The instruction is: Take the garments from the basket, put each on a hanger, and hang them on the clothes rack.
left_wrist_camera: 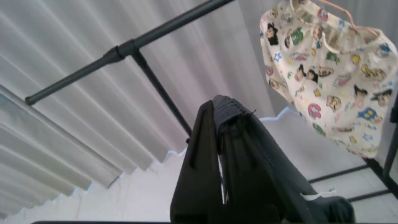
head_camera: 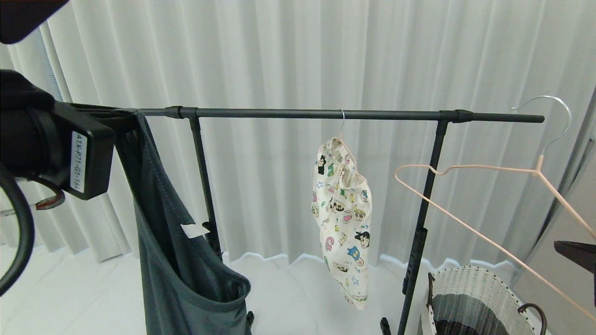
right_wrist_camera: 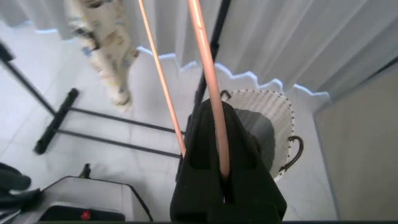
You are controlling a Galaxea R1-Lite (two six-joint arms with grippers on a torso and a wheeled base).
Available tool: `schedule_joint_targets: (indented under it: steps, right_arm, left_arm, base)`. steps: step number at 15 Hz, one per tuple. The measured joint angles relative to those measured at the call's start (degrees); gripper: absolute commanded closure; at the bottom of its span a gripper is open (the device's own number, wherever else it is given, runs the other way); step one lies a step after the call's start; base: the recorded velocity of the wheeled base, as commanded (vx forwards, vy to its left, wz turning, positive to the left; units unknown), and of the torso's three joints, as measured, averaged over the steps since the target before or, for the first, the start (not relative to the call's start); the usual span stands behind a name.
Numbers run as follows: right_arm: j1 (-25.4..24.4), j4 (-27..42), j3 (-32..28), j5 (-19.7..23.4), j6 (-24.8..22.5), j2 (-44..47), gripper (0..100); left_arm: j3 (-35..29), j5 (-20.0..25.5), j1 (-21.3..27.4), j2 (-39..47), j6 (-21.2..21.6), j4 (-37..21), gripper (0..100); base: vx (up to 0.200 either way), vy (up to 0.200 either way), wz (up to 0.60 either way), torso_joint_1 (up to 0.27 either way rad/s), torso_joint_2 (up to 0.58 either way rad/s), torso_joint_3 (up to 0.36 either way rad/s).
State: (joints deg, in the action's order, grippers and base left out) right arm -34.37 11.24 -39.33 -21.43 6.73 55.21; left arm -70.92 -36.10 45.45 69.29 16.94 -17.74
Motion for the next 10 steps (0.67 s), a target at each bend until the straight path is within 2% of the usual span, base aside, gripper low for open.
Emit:
schedule_joint_targets:
  steps: [3, 7, 8, 10]
  right_arm:
    - [-6.53, -0.07, 0.09, 2.99, 0.29, -2.29, 100]
    - [-18.64, -0.46, 0.22, 14.62, 0.40, -6.10, 100]
    - [-20.63, -2.00, 0.28, 16.32, 0.71, -6.56, 100]
    - [-23.69, -7.96, 1.29, 18.90, 2.62, -6.40, 100]
  left_arm:
    - [1.02, 0.00, 0.00, 0.05, -0.01, 0.04, 100]
    - [2.68, -0.71, -0.11, 1.35, -2.12, 0.00, 100]
    - [2.73, -1.26, -0.11, 1.95, -3.89, 0.12, 100]
    - [2.54, -3.10, 0.06, 4.50, -12.00, 0.06, 100]
  base:
    - [0.000, 0.000, 0.00, 0.000, 0.00, 0.000]
    - [0.000, 0.000, 0.00, 0.000, 0.00, 0.000]
    - [0.000, 0.000, 0.00, 0.000, 0.00, 0.000]
    - [0.000, 0.000, 0.00, 0.000, 0.00, 0.000]
